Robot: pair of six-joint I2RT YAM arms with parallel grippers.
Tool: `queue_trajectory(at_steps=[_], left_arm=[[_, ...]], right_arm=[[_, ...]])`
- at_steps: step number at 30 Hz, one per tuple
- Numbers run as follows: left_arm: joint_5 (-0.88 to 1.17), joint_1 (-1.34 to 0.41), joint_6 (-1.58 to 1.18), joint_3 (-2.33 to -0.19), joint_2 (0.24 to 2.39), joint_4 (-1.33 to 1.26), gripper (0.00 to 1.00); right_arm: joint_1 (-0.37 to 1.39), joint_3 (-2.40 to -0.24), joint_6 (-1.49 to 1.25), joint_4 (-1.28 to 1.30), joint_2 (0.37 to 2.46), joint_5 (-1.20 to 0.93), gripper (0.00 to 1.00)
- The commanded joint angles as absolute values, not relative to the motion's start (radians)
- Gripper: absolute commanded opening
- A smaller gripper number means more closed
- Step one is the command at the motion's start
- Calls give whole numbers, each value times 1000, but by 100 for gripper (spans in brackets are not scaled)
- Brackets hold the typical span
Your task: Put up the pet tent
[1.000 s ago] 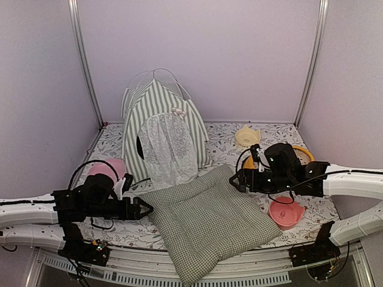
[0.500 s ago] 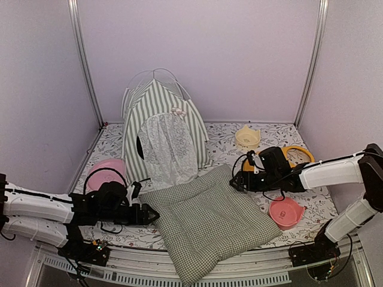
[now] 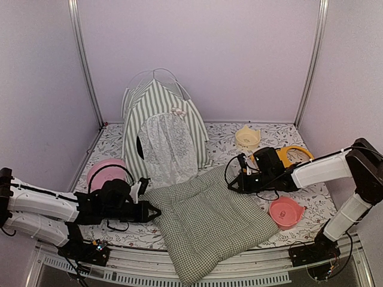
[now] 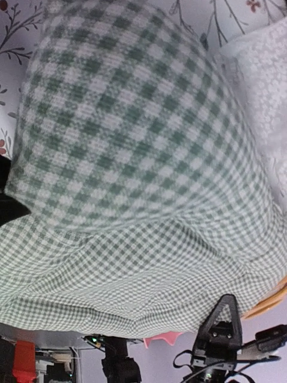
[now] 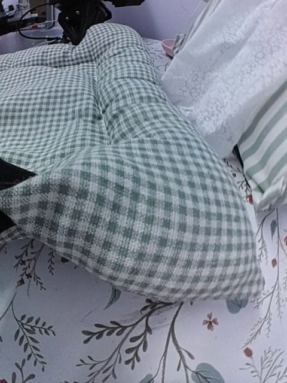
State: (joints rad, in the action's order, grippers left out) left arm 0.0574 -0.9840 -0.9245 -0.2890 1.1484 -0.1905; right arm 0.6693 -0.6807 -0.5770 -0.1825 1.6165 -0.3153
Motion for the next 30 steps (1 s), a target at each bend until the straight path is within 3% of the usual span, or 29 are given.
queue_trajectory(at_steps=[1,7,13,18,21,25,30], left_arm=[[98,-1015,-905,-362,1125,-239,0],[118,-1039,-953,-458,1167,-240,0],[74,-1065,-1081,-513,1264,-276,0],[56,-1091,-1137,-541,1333,-323,0],[57,-1102,-1135,-564,1354,-326,0],[54,-1103,-1142,-574,1357,-325,0],[70,-1104,-1150,-586,1373,-343,0]], right_arm=[[764,-746,-588,-109,1491,-275,2],[977,-854,-574,-52,1475,-164,2],[1114,-904,-600,-110,1598,-160,10],[1174,-926,-635,-160,1670,-166,45],[1199,-943,-646,-152,1692,-145,59],[1232,-950,-642,-119,1699,-74,71],[1278,-1003,-624,-7,1748,58,75]])
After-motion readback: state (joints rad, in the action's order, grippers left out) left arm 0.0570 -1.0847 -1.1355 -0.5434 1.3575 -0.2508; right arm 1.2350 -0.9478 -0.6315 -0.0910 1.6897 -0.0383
